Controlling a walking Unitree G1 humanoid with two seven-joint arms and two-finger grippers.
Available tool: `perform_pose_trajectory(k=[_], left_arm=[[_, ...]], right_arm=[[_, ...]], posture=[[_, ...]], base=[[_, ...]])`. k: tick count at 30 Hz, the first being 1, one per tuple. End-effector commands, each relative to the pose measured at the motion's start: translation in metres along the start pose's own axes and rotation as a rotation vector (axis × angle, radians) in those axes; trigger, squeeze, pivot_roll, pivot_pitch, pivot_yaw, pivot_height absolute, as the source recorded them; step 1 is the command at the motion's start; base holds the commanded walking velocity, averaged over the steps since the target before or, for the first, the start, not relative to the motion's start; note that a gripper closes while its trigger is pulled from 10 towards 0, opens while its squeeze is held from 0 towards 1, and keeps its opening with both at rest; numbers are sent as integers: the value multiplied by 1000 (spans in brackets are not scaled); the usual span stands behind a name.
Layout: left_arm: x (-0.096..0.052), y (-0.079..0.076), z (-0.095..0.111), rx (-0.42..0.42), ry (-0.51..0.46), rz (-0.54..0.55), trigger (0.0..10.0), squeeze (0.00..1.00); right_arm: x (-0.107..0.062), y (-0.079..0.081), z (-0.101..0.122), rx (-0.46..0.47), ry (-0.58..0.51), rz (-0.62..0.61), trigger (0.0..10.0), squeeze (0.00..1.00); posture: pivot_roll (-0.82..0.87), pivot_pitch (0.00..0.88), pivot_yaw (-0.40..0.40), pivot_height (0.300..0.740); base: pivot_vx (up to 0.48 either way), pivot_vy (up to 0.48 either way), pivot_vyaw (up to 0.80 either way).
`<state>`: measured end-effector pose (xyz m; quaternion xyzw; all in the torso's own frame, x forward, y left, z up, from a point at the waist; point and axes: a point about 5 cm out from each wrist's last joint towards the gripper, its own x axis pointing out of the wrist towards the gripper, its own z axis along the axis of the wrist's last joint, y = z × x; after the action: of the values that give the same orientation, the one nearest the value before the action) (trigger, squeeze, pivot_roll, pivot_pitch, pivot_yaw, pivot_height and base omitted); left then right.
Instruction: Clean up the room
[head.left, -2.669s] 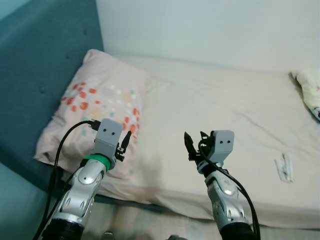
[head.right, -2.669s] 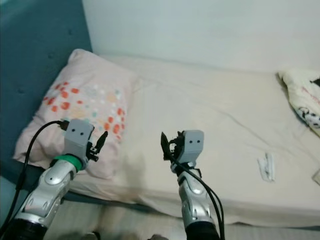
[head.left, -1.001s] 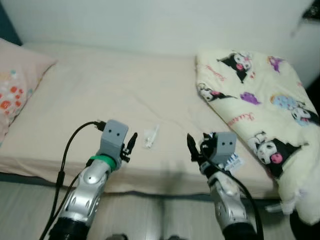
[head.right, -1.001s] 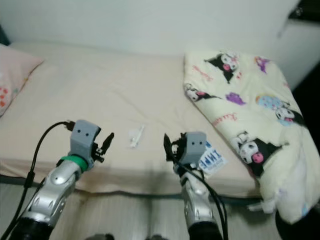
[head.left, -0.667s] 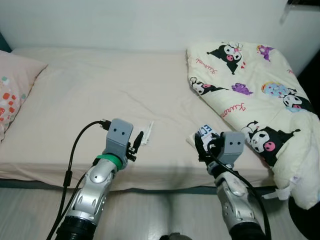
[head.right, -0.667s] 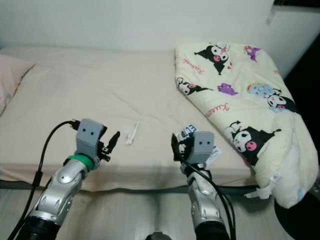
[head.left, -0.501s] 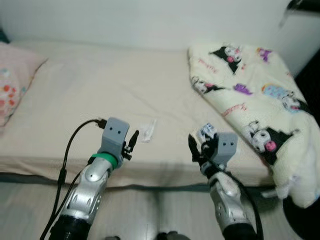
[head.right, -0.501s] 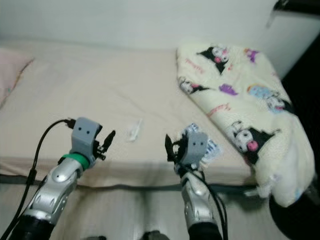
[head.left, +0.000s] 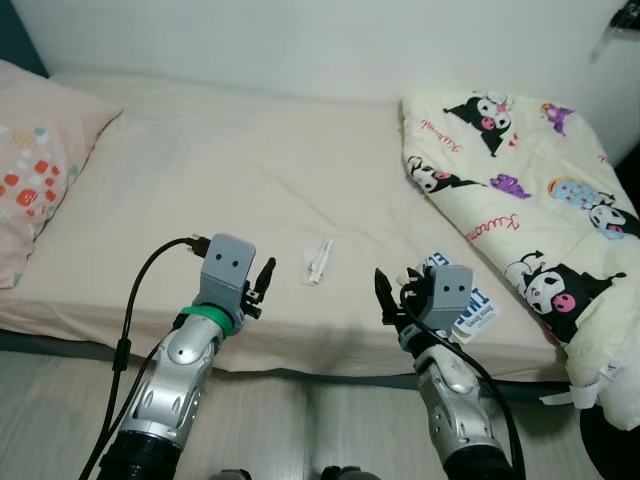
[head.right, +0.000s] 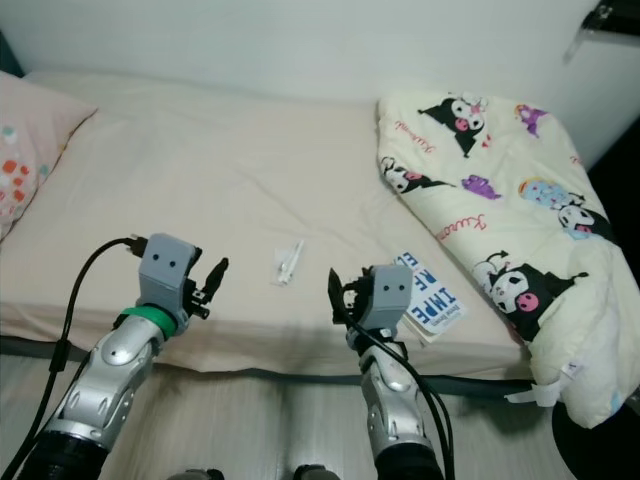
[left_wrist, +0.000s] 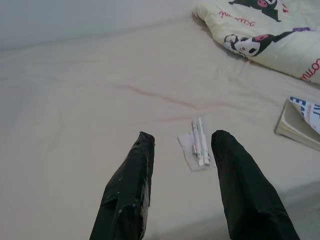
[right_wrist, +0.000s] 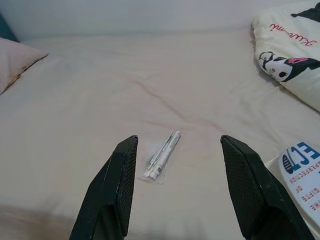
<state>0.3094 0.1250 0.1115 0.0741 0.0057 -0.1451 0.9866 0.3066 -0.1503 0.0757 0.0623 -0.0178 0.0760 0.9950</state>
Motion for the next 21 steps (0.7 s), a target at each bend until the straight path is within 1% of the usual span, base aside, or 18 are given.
perform_pose_trajectory(k=[1, 13, 15, 16, 21], left_arm=[[-1, -1, -6, 1, 21, -2, 10000, 0], [0, -1, -6, 0, 18, 3, 10000, 0], [0, -1, -7, -3, 22, 9, 10000, 0], [1, 0, -7, -4, 26, 15, 10000, 0], [1, 2, -6, -6, 22, 25, 10000, 0]], right_arm=[[-3, -2, -5, -1, 17, -8, 10000, 0], [-3, -3, -5, -4, 19, -7, 10000, 0], [-3, -3, -5, -5, 19, -6, 10000, 0], [-3, -3, -5, -6, 19, -6, 10000, 0], [-3, -3, -4, -8, 17, -5, 10000, 0]], posture=[[8, 37, 29, 740], [6, 35, 25, 740], [5, 35, 25, 740], [5, 35, 25, 740], [4, 32, 24, 740]], base=[[472, 0, 0], [472, 0, 0], [341, 0, 0], [266, 0, 0], [0, 0, 0]])
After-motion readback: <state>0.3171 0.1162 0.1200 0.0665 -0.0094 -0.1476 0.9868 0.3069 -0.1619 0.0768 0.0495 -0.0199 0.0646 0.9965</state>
